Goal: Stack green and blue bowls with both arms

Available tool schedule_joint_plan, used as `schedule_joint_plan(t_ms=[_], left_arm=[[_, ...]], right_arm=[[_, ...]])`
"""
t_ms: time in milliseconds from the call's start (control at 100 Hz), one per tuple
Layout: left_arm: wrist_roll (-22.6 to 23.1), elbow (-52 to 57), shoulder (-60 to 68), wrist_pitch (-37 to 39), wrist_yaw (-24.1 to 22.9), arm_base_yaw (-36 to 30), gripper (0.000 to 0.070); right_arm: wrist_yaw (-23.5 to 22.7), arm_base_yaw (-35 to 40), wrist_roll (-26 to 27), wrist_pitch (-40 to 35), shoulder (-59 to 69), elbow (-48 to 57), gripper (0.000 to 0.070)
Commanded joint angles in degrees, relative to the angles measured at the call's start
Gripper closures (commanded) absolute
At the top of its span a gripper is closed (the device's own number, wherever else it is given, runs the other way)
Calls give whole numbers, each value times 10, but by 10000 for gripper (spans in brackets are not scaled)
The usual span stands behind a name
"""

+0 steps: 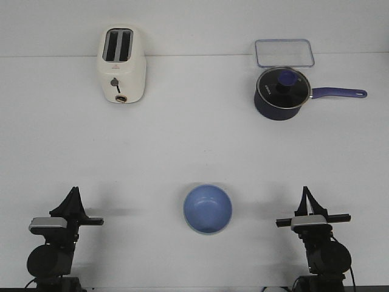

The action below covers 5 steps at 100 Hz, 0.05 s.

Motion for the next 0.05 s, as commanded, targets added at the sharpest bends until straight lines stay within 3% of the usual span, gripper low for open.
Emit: schedule_joint_plan(t_ms=[0,40], left_arm=[[6,-11,-1,7,1,0,685],[6,-11,-1,7,1,0,685]], right_arm=[[0,0,-4,7,0,-1,700],[0,0,-4,7,0,-1,700]])
